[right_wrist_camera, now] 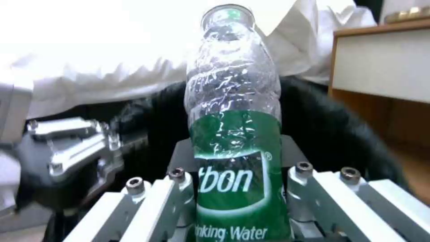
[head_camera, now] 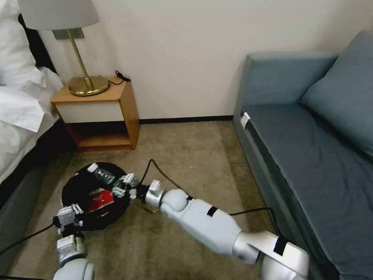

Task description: Pick up the trash bin, then pick up the garbage on the floor and place it into the trash bin.

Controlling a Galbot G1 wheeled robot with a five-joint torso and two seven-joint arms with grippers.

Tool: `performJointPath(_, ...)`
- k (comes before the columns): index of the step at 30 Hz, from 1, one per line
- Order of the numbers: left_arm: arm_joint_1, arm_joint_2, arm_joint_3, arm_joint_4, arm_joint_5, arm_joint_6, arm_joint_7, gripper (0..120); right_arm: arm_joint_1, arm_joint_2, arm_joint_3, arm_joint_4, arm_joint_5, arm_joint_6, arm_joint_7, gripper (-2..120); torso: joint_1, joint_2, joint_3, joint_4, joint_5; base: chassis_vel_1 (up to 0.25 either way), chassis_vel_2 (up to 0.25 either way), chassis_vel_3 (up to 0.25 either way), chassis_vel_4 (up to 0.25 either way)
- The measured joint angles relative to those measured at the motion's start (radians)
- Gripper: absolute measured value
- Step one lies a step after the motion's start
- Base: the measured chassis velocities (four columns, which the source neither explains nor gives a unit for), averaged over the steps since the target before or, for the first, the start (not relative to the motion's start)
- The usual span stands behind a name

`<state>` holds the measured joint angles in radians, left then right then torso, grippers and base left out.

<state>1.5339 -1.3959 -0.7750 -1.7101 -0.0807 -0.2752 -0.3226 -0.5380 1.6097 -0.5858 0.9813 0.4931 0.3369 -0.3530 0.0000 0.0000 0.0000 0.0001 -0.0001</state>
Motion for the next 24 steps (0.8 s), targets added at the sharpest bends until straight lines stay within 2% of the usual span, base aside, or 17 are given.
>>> performJointPath(10, 0.019, -0.012, 0.002, -0.035, -0.004, -0.018, 0.018, 6, -0.009, 0.0, 0.001, -0.08, -0.048, 0.037, 0.005, 26, 0.0, 0.0, 0.0, -0.0002, 0.0, 0.0, 0.0, 0.0, 0.0)
performJointPath(24, 0.052, -0.029, 0.011, -0.059, -0.002, -0.018, 0.078, 6, -0.012, -0.001, 0.029, -0.075, -0.061, 0.042, 0.023, 26, 0.0, 0.0, 0.0, -0.0002, 0.0, 0.0, 0.0, 0.0, 0.0)
